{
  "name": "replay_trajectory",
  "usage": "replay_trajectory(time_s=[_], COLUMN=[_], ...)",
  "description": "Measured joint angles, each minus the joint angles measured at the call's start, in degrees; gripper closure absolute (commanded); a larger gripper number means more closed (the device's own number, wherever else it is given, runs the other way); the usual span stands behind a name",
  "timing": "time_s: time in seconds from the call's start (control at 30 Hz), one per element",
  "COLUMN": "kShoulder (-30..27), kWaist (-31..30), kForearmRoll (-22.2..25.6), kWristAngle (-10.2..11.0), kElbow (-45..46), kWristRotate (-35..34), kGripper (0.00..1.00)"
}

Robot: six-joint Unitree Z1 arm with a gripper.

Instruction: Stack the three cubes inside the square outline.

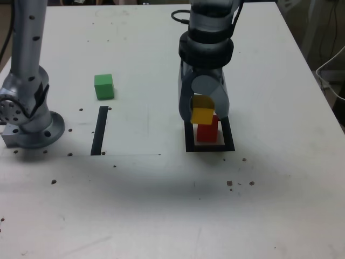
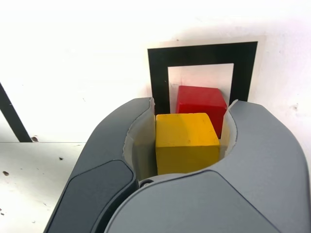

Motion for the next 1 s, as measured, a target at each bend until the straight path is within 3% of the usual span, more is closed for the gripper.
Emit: replay_trajectory(time_s=[0.4, 0.53, 0.63, 0.87, 1.0], kShoulder=[0.12, 0.26, 0.28, 0.30, 0.30], kWaist=[-0.12, -0.12, -0.12, -0.13, -0.13], kForearmRoll=[-2.24, -2.44, -2.59, -2.12, -2.02], kWristAngle=[0.30, 0.47, 0.42, -0.24, -0.09], kElbow=[0.56, 0.58, 0.79, 0.90, 1.54], kWristRotate=[0.00, 0.00, 0.00, -0.01, -0.49], kGripper=[0.89, 0.84, 0.71, 0.21, 0.02])
